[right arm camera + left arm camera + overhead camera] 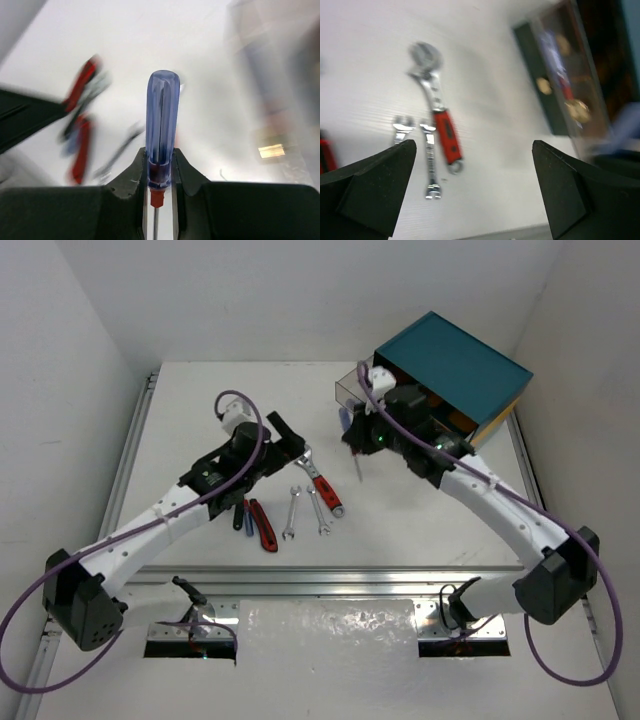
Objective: Sort the tools into containers
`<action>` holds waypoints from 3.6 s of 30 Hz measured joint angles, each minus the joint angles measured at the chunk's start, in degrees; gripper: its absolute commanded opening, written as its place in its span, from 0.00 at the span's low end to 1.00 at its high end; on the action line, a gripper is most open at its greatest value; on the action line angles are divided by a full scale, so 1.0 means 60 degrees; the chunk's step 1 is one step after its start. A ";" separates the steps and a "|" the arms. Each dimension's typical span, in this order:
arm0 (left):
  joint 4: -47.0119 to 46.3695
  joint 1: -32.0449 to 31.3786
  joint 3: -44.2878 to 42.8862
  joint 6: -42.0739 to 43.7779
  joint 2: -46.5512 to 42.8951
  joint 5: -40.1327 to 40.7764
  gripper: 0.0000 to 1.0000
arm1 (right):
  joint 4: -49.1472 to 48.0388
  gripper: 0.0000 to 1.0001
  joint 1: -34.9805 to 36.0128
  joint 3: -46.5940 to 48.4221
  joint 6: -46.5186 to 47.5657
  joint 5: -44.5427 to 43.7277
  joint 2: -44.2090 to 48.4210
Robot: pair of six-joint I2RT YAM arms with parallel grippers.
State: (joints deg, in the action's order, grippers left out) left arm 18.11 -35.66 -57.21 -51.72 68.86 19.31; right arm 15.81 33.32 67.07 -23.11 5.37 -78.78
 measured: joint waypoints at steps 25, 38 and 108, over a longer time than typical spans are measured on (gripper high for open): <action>0.2608 0.1902 0.2379 0.0470 0.0124 0.2109 0.75 | 0.2929 0.64 -0.1956 0.2983 0.4222 -0.1982 -0.0685; 0.1104 0.1905 0.2830 0.0729 0.2000 0.1195 0.44 | 0.1785 0.62 -0.0517 -0.0251 0.2619 -0.0379 0.0907; -0.5574 -0.0306 0.5140 -0.1370 -0.2408 -0.2208 0.00 | -0.7209 0.50 0.1271 -0.4339 -0.4149 0.2947 -0.0601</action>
State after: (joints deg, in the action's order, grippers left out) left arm -15.33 -37.50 -26.37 -59.94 54.41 6.07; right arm -27.44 40.95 41.04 -48.01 23.05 -82.39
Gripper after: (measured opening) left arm 0.202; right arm 0.667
